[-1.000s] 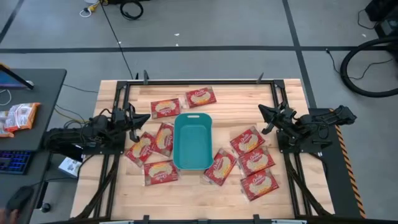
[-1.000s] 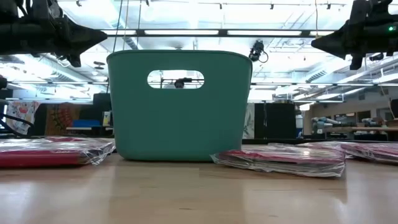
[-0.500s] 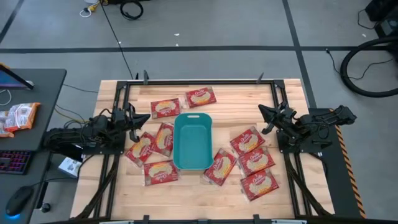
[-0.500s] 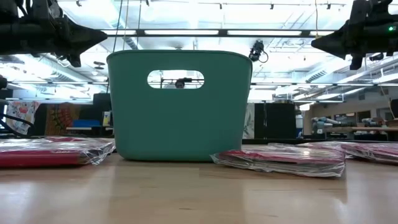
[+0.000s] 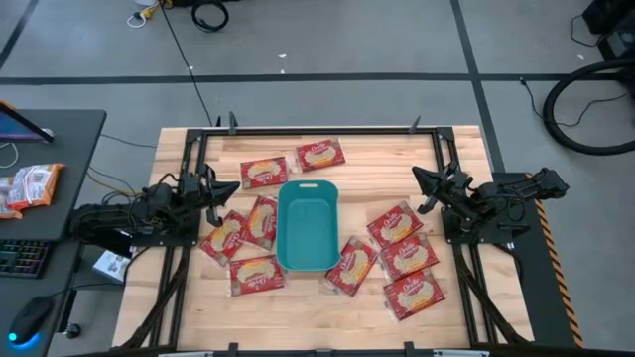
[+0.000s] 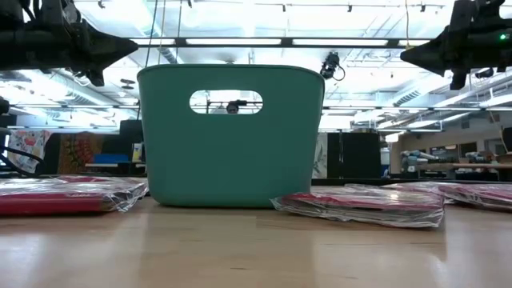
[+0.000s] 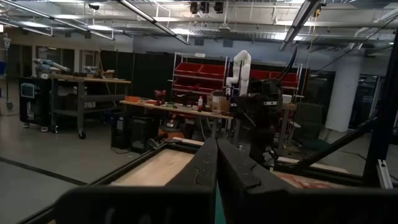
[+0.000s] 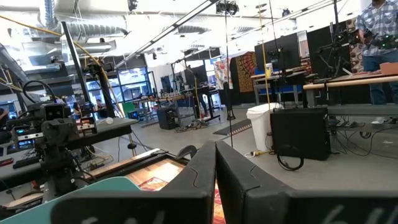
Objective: Sort popcorn bags into baskets
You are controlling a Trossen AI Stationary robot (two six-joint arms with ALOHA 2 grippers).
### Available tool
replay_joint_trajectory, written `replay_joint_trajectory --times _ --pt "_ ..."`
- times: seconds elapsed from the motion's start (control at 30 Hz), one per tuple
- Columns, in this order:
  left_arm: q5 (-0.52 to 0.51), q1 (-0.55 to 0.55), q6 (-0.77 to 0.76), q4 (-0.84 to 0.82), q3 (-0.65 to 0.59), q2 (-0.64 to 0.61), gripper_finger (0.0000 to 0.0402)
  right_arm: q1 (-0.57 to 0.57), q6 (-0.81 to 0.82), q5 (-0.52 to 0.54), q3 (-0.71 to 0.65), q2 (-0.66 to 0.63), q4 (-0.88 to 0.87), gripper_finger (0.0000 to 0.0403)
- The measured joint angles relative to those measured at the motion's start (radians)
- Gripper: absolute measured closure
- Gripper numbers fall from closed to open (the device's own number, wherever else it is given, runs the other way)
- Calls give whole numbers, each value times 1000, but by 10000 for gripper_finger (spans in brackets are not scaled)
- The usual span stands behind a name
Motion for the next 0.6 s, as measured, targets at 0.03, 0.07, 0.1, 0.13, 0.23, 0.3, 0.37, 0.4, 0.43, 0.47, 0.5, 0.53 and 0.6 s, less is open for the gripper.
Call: replay_joint_trajectory --times 0.03,0.07,0.1,0.13,0.23,0.3,0.37,0.4,0.43,0.47,0.5,0.53,0.6 --pt "0 0 0 0 0 0 392 0 0 0 0 0 0 384" --pt "0 0 0 0 0 0 392 0 0 0 0 0 0 384" --pt "0 0 0 0 0 0 392 0 0 0 0 0 0 384" --pt "0 0 0 0 0 0 392 0 0 0 0 0 0 384" --pt "0 0 0 0 0 0 392 0 0 0 0 0 0 384" --pt "0 0 0 0 0 0 392 0 0 0 0 0 0 384" --pt "0 0 0 0 0 0 392 0 0 0 0 0 0 384" --pt "0 0 0 0 0 0 392 0 0 0 0 0 0 384" --pt "0 0 0 0 0 0 392 0 0 0 0 0 0 384" --pt "0 0 -1 0 0 0 392 0 0 0 0 0 0 384" --pt "0 0 -3 0 0 0 392 0 0 0 0 0 0 384" --pt "0 0 -14 0 0 0 392 0 0 0 0 0 0 384" --pt "0 0 -74 0 0 0 392 0 0 0 0 0 0 384"
